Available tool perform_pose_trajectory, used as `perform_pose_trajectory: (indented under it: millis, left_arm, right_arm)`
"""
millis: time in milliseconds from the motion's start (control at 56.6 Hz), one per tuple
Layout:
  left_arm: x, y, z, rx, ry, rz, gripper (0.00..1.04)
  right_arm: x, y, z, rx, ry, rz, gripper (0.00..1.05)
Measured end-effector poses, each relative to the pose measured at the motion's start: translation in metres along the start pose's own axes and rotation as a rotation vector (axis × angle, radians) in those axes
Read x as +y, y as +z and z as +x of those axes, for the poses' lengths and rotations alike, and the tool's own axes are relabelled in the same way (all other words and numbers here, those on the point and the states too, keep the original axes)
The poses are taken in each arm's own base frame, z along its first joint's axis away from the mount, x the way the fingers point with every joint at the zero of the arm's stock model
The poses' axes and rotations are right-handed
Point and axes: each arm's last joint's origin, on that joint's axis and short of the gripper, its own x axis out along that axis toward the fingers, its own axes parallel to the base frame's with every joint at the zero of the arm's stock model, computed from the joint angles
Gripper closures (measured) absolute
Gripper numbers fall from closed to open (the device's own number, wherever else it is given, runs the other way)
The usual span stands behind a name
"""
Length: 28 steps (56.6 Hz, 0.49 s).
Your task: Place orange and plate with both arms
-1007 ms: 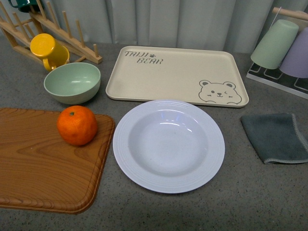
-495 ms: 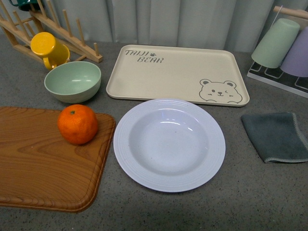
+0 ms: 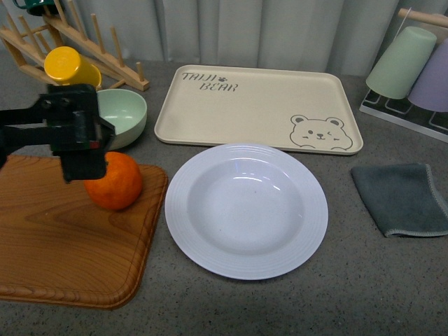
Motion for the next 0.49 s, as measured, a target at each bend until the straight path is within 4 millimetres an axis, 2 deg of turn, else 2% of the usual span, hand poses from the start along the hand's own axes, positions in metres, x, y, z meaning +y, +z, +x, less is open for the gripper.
perform_pose_trajectory:
  millis: [230,353,495]
  left_arm:
    - [-0.016,-0.008,0.031,0.067,-0.006,0.021,0.06]
    - [-0.013,-0.017,0.044,0.107,0.026,0.037,0.06]
    - [-0.008,-0.016,0.057,0.104,0.055,0.045,0.06]
  right_arm:
    - [0.000,0.000,0.000,0.000,0.000,0.000,0.09]
    - [0.000,0.000,0.000,0.000,0.000,0.000,0.09]
    - [0.000,0.000,0.000,0.000,0.000,0.000,0.09]
